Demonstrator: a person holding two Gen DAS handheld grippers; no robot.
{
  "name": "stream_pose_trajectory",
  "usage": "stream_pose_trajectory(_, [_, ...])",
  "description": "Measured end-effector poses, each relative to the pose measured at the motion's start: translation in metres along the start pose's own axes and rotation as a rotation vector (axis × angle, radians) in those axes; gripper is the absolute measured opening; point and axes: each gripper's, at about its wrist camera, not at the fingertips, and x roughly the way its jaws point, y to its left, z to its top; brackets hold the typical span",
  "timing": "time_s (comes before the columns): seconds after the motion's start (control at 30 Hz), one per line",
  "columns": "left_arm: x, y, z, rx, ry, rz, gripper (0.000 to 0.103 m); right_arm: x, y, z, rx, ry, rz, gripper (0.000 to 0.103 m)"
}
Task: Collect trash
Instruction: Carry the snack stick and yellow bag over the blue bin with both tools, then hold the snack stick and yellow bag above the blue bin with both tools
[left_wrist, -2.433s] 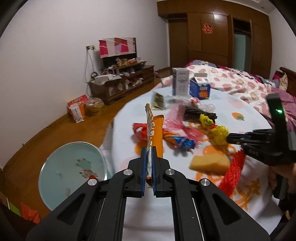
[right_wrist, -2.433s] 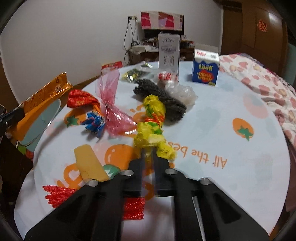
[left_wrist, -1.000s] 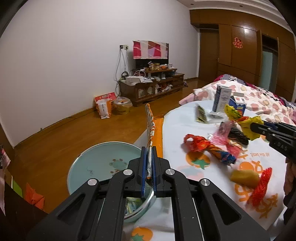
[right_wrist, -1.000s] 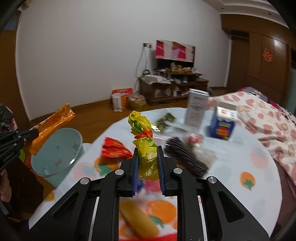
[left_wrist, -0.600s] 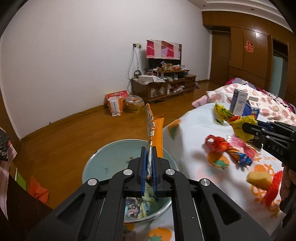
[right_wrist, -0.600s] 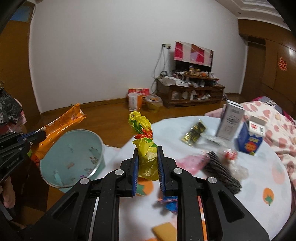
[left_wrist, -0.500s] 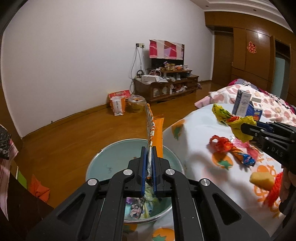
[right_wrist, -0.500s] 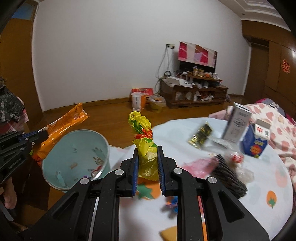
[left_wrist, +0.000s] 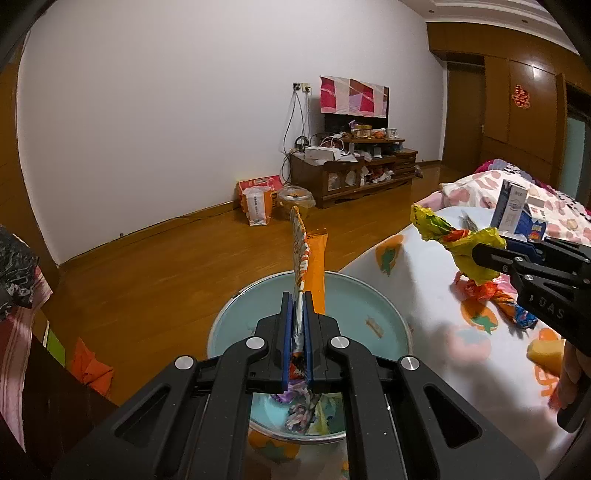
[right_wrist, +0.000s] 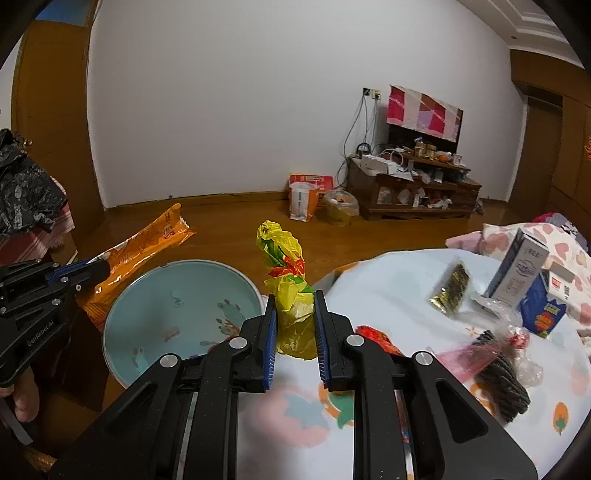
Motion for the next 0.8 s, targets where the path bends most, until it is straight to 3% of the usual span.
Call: stream_pose_trajectory(0.8, [0.007, 0.013, -0.002, -0.023, 0.02, 0.048, 0.005, 0.023, 0.021, 0.007, -0.046, 0.015, 0.046, 0.019])
